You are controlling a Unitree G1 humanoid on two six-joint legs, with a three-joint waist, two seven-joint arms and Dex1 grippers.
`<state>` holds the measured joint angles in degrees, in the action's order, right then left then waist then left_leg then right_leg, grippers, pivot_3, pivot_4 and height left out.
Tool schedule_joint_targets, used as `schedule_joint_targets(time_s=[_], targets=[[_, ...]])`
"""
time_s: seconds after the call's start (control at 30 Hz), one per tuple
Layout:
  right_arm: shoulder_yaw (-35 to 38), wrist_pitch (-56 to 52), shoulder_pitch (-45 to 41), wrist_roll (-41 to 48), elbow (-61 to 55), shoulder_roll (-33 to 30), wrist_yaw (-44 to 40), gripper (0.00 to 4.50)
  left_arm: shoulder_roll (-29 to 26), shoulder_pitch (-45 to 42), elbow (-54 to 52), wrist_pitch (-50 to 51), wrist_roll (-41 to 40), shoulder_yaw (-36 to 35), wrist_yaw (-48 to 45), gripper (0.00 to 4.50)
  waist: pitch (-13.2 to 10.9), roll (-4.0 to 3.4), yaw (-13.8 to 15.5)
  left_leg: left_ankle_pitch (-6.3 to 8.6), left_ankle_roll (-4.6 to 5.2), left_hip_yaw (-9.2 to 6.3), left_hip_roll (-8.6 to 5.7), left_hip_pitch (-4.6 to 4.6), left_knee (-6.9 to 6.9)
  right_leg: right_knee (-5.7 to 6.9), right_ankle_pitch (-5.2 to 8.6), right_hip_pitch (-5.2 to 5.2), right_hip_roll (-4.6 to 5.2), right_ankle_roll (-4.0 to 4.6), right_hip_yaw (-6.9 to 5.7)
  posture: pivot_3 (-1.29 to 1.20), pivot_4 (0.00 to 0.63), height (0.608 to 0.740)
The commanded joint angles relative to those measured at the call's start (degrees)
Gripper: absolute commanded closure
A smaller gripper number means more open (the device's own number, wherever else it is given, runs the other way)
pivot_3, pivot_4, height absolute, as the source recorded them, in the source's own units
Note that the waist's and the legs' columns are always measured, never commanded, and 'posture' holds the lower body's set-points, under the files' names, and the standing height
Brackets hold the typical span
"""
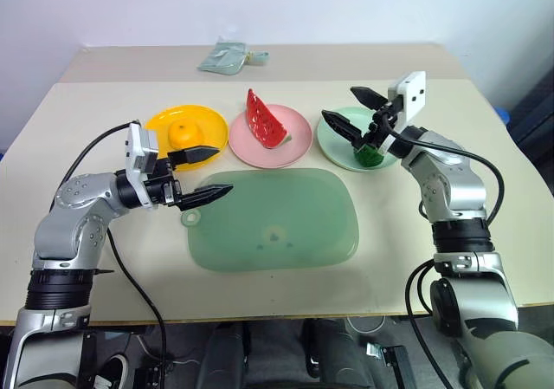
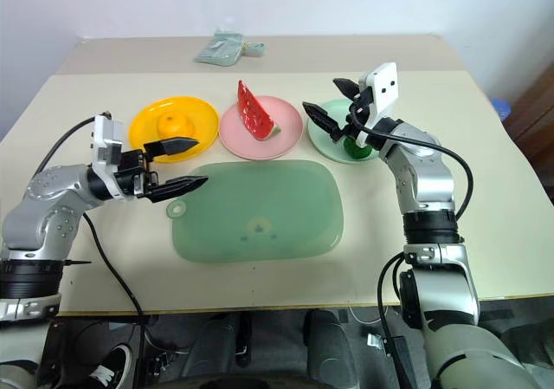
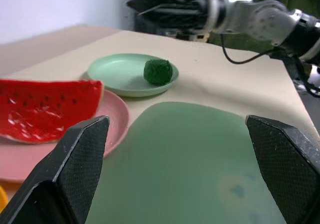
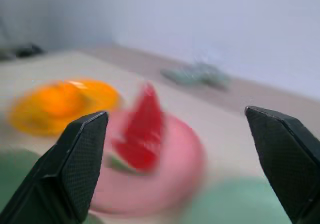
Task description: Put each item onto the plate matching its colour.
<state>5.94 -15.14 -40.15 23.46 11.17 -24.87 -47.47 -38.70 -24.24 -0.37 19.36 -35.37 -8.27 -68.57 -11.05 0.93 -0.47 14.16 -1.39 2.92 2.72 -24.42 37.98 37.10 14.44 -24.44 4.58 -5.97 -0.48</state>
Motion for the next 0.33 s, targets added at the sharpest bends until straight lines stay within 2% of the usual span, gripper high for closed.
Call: schedule_joint_targets(time_s=[0.03,0.13,0.2,0.33], targets=[[0.1,-1.9,5.8,5.8,-11.7,-3.5,-8.1,0.03,-1.8,0.6,-2.2,-1.3,-0.7,-2.6,-1.1,0.0,0.0,0.0,0.0,0.0,0.01,0.0,0.0,0.0,0.0,0.0,0.0,0.0,0.0,0.0,0.0,0.0,0.15,0.74],[-2.3,-6.4,15.2,8.6,-20.9,-11.0,-17.4,0.03,-3.9,3.2,-2.2,-3.4,0.0,-4.4,-2.6,0.0,0.0,0.0,-0.1,0.01,0.01,0.01,0.0,0.01,0.0,-0.01,0.0,0.0,0.0,0.0,0.0,0.0,0.15,0.74],[-3.7,-6.5,20.5,8.2,-24.4,-14.8,-20.7,0.03,-5.3,4.9,-2.1,-4.5,0.3,-5.2,-3.6,0.0,0.0,0.02,-0.2,0.02,0.03,0.0,0.0,0.02,-0.02,-0.03,0.01,0.0,-0.01,0.01,0.0,0.0,0.15,0.74],[-4.4,-3.6,22.8,6.7,-26.1,-15.3,-20.5,0.03,-4.5,6.3,-1.2,-6.6,1.4,-4.4,-3.1,0.0,0.0,0.02,-0.4,0.02,0.03,0.04,0.02,0.07,0.02,-0.01,0.01,0.01,-0.02,0.03,0.01,0.0,0.15,0.74]])
